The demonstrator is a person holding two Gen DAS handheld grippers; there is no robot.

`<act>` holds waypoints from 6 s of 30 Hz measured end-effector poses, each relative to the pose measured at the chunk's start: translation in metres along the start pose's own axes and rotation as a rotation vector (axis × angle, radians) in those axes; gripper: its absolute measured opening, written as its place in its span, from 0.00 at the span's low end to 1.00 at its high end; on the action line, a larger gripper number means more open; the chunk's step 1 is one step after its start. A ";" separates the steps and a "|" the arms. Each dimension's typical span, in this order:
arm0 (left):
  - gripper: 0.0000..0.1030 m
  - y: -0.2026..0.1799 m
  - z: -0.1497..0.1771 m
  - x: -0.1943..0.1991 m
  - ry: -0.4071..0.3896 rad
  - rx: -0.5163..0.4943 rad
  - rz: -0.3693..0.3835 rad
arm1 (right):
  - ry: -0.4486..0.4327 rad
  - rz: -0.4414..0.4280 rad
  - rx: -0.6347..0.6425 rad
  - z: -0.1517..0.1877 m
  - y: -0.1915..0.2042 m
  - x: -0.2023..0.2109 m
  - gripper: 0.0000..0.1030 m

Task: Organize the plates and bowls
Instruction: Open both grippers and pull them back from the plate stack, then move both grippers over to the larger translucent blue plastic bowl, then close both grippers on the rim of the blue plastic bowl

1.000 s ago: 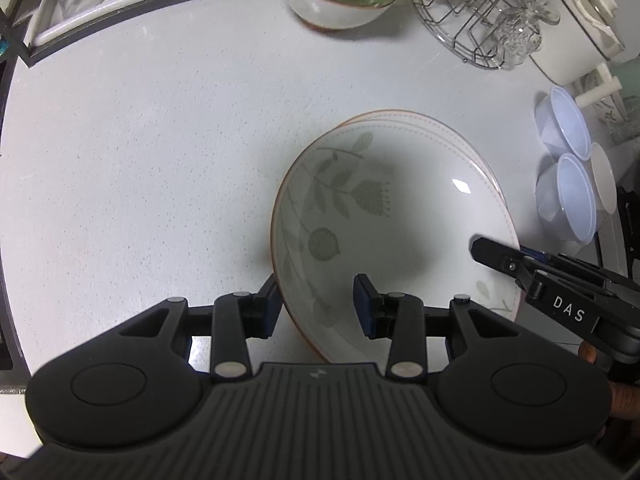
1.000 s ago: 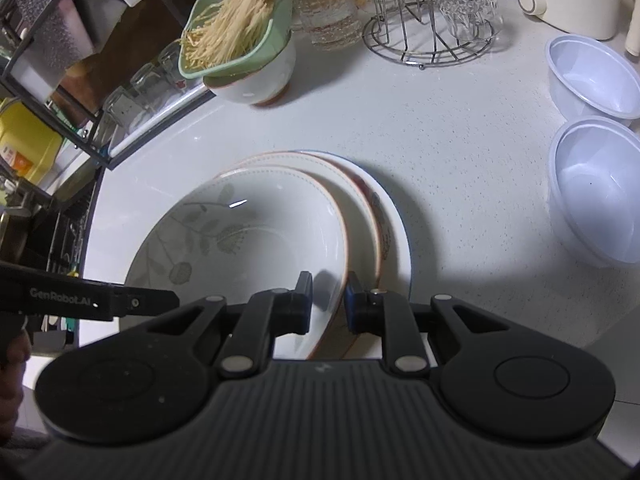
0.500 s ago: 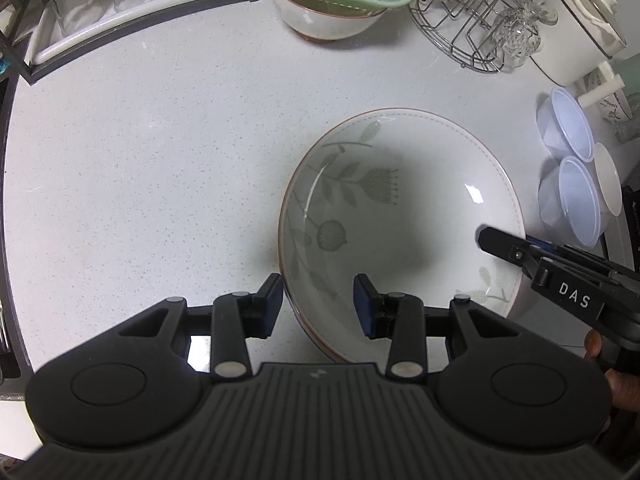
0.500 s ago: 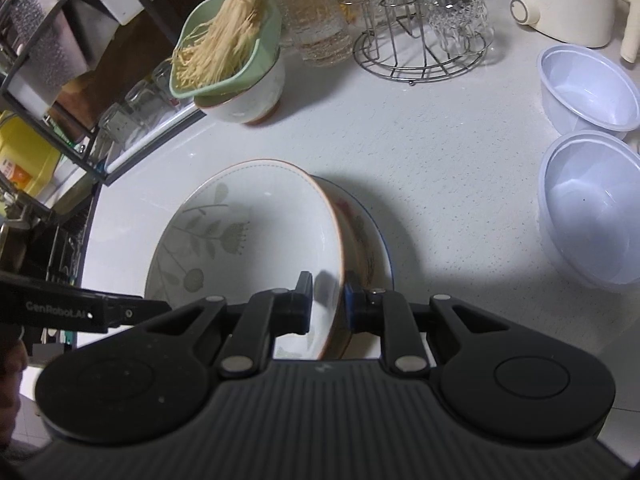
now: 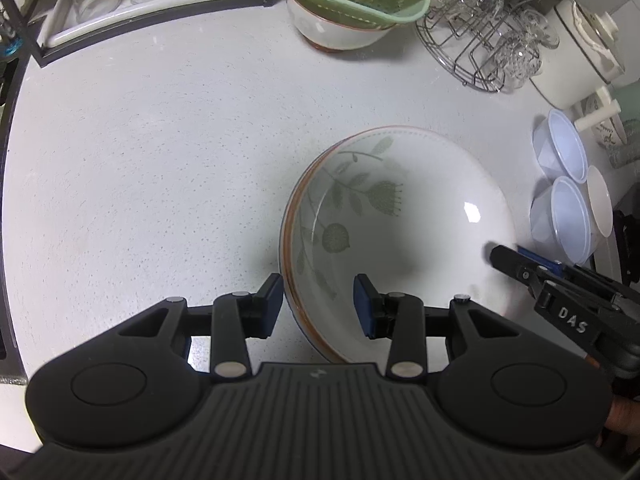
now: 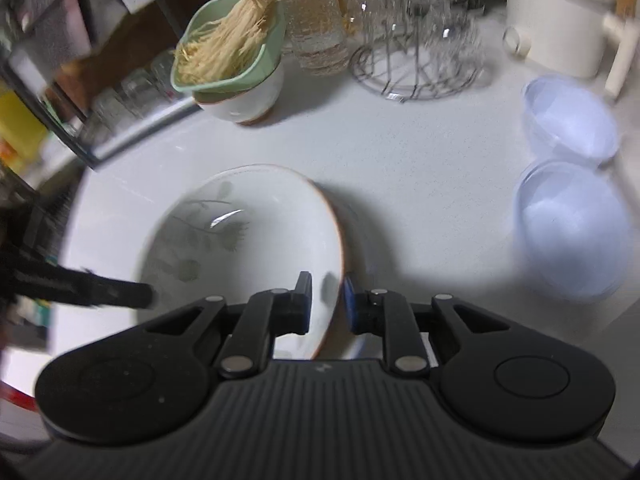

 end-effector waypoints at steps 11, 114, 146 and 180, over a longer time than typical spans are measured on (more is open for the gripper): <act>0.43 0.015 0.004 0.040 -0.146 0.053 0.009 | -0.049 0.004 0.108 -0.008 0.023 0.012 0.18; 0.65 -0.218 -0.022 -0.015 -0.204 -0.279 0.175 | -0.324 0.169 -0.163 0.006 -0.140 0.090 0.67; 0.42 -0.267 -0.038 -0.067 -0.042 -0.146 0.254 | -0.233 0.125 -0.291 0.006 -0.208 0.053 0.26; 0.42 -0.202 -0.033 -0.049 -0.090 -0.035 0.113 | -0.153 -0.084 -0.164 -0.021 -0.144 0.019 0.22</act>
Point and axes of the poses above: each gripper's, at about its wrist camera, not at the fingertips, and x roughly against the way its jaws point, y to its left, z to its underside, the point moved 6 cm from there along -x, roughly the way its jaws point, and after that the axes turned 10 degrees about -z, right-handed, at the moved point
